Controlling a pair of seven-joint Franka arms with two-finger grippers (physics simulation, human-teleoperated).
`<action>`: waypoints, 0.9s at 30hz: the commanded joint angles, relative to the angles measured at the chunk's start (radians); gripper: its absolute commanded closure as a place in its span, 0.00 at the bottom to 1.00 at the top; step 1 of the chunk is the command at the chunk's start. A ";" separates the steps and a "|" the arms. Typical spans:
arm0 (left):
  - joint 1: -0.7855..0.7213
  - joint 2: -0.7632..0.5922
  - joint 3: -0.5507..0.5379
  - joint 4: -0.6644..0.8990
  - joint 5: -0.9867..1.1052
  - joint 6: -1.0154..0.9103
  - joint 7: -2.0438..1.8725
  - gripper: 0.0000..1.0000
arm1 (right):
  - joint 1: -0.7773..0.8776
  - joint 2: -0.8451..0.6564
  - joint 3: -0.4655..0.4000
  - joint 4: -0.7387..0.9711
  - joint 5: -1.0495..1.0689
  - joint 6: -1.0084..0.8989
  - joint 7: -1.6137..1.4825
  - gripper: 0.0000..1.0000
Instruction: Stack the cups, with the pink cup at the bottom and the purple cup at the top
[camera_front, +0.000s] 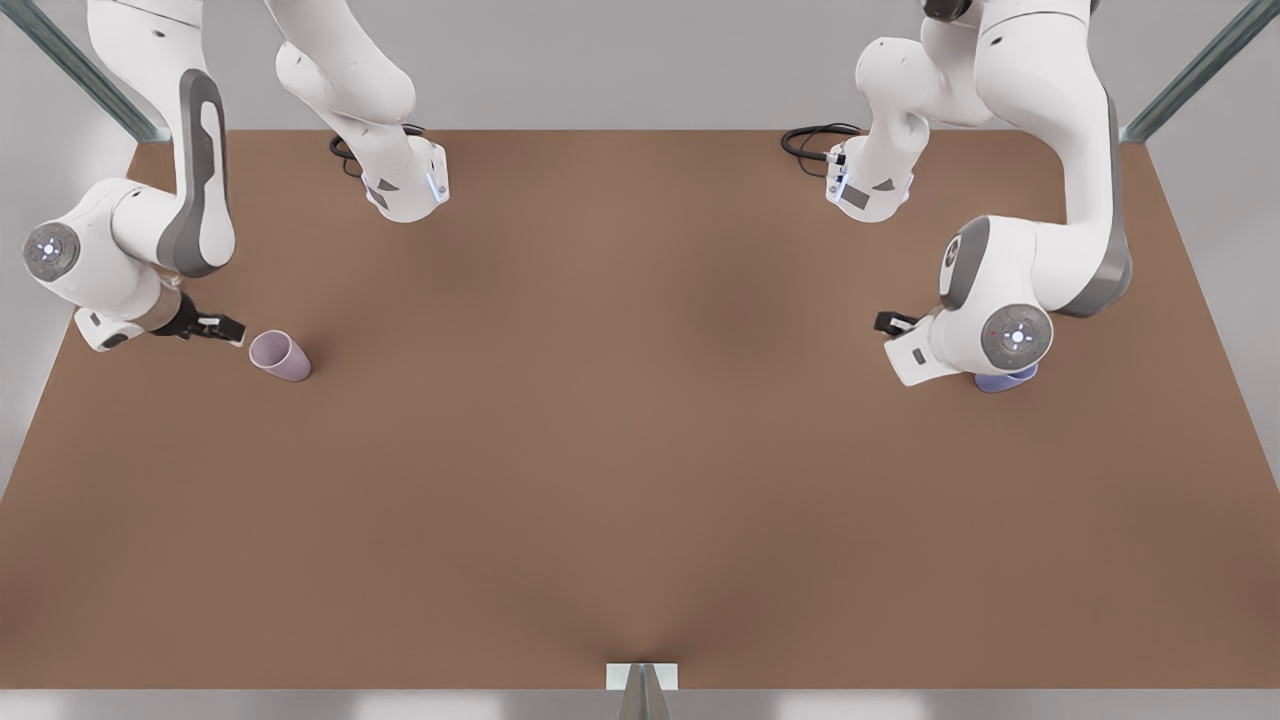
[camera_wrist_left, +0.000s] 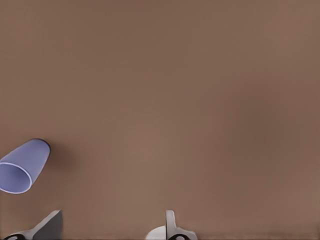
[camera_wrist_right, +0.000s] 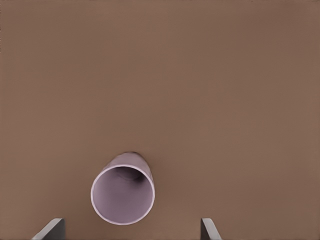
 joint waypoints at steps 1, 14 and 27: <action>0.000 0.008 0.013 0.004 0.001 -0.013 0.009 0.00 | 0.096 0.034 0.002 -0.005 -0.001 0.096 -0.168 0.00; -0.020 0.027 0.036 0.004 0.001 -0.014 0.009 0.00 | 0.020 0.134 -0.006 -0.085 -0.001 0.247 -0.234 0.00; -0.024 0.028 0.045 0.004 0.001 -0.014 0.009 0.00 | -0.057 0.227 -0.007 -0.088 0.004 0.279 -0.328 0.00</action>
